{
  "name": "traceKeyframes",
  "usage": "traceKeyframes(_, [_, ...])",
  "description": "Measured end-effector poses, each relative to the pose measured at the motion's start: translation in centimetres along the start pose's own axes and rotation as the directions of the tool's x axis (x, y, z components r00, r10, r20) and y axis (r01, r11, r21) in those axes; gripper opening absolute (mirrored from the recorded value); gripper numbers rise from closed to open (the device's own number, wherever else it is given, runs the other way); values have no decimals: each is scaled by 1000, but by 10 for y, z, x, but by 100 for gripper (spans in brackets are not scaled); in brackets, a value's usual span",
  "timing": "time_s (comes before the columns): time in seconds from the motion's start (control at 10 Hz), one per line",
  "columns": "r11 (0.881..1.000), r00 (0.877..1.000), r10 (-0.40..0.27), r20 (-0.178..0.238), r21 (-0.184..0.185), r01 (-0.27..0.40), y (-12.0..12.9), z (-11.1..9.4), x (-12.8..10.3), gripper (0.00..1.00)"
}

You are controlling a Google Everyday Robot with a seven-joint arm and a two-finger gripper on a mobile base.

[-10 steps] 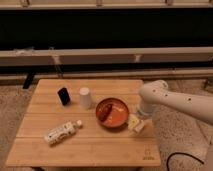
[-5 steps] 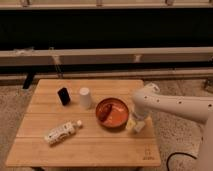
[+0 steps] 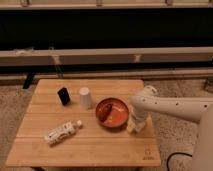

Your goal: Place the white sponge in the ceramic bowl

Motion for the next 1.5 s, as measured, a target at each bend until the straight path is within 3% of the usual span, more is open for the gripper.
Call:
traceKeyframes(0.1, [1000, 1000, 1, 0, 2, -1, -1, -2, 0, 46])
traceKeyframes(0.2, [1000, 1000, 6, -2, 3, -6, -1, 0, 1, 32])
traceKeyframes(0.3, [1000, 1000, 2, -3, 4, -2, 0, 3, 0, 23])
traceKeyframes(0.4, [1000, 1000, -1, -3, 7, 1, -1, 4, -1, 20])
traceKeyframes(0.6, [1000, 1000, -11, 2, 8, 11, -2, -7, -3, 19])
traceKeyframes(0.9, [999, 999, -44, 3, 14, 44, -3, -41, -13, 19])
traceKeyframes(1.3, [996, 996, -93, 6, 16, 92, -3, -56, -24, 19])
traceKeyframes(1.4, [986, 986, -164, 5, 31, 164, 2, -84, -48, 19])
traceKeyframes(1.5, [977, 978, -210, 6, 35, 210, 11, -90, -69, 19])
